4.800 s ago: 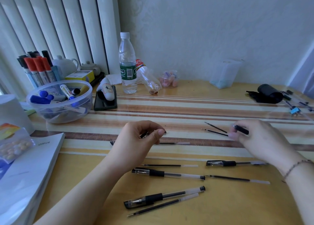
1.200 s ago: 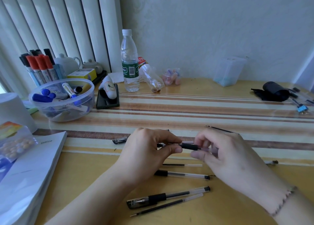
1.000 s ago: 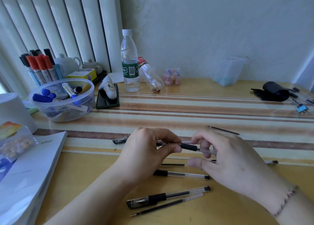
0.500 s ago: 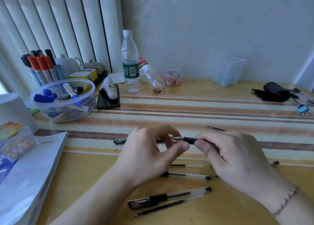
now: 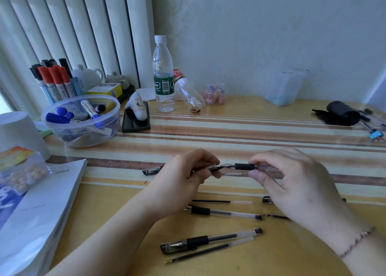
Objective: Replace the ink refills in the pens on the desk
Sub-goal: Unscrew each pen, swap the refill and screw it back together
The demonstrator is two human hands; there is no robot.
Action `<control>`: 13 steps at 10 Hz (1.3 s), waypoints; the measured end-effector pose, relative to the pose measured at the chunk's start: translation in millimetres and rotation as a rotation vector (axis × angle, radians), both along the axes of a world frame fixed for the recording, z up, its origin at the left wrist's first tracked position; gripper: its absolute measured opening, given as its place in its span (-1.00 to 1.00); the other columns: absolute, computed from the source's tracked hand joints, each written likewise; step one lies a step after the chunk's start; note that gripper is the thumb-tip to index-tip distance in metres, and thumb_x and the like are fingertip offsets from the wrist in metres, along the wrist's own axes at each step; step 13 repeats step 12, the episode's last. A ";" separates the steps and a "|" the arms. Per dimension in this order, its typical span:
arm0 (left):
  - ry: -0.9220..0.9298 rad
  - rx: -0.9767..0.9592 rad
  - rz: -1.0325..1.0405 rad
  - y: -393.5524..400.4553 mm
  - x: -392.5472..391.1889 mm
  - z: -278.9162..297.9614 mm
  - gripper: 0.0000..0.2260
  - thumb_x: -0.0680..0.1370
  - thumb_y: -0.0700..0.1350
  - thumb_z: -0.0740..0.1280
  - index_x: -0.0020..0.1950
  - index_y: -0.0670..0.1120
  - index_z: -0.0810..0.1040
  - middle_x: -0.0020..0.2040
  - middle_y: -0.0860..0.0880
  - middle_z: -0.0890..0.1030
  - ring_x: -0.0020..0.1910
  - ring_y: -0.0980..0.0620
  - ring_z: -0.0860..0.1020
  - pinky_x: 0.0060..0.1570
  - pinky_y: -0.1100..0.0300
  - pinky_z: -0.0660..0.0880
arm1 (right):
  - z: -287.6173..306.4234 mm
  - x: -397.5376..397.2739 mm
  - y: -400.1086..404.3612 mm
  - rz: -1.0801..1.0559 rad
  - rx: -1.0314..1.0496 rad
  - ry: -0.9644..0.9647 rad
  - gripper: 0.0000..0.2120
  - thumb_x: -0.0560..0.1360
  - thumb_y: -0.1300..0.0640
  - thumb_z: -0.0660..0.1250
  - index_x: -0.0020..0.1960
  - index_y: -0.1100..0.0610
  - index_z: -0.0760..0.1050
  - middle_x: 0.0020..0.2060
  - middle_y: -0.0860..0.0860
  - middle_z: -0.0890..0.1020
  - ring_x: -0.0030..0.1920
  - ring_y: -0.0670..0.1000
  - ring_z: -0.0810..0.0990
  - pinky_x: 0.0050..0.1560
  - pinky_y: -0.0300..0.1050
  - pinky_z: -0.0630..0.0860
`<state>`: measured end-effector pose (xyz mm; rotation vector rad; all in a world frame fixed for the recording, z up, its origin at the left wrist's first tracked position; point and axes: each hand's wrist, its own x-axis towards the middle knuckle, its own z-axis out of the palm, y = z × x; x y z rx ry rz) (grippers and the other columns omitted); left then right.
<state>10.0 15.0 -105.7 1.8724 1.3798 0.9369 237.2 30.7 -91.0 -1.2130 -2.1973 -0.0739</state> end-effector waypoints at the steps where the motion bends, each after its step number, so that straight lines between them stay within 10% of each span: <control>1: 0.031 0.036 -0.006 -0.4 0.9 0.8 -0.79 0.61 -0.21 0.26 0.13 0.07 0.56 -0.05 0.17 0.69 -0.01 0.20 0.60 0.01 0.23 0.52 | 0.1 1.2 1.0 0.003 0.011 -0.003 -0.87 0.38 0.02 0.46 -0.08 -0.04 0.63 -0.25 -0.19 0.65 -0.18 -0.06 0.59 -0.22 -0.02 0.58; 4: -0.004 0.134 -0.039 -8.1 10.8 2.6 -0.71 0.59 -0.24 0.28 0.22 0.09 0.56 -0.13 0.15 0.70 -0.27 0.20 0.52 -0.16 0.35 0.49 | -2.6 -7.6 -3.8 0.109 0.054 0.041 -0.94 0.45 0.04 0.40 -0.14 -0.02 0.66 -0.36 -0.15 0.65 -0.32 -0.01 0.61 -0.26 -0.04 0.55; 7: 0.085 0.277 0.006 -3.2 10.1 -0.9 -0.61 0.57 -0.01 0.34 0.39 0.13 0.40 0.06 0.23 0.64 -0.03 0.21 0.57 -0.09 0.41 0.45 | -2.1 -10.1 1.3 -0.053 -0.090 -0.043 -0.88 0.45 0.03 0.41 -0.01 -0.05 0.61 -0.24 -0.21 0.70 -0.39 -0.29 0.55 -0.39 -0.26 0.52; 9: 0.153 0.467 0.266 5.3 -2.7 -5.1 -0.98 0.48 -0.12 0.44 -0.13 -0.01 0.63 -0.12 0.15 0.57 -0.12 0.12 0.52 -0.21 0.26 0.50 | -7.6 47.8 44.1 -0.435 -0.219 0.025 -0.97 0.46 0.00 0.40 -0.14 -0.08 0.56 -0.13 -0.17 0.59 0.00 0.05 0.55 -0.10 0.00 0.56; 13: 0.124 0.606 0.402 9.2 -13.4 -4.0 -0.54 0.53 0.14 0.27 -0.48 -0.09 0.37 -0.49 0.13 0.36 -0.43 0.14 0.37 -0.40 0.33 0.27 | -17.0 50.5 50.9 -0.464 -0.326 -0.067 -0.90 0.43 -0.08 0.42 -0.23 -0.15 0.52 0.10 -0.15 0.60 0.22 0.06 0.42 0.12 0.04 0.45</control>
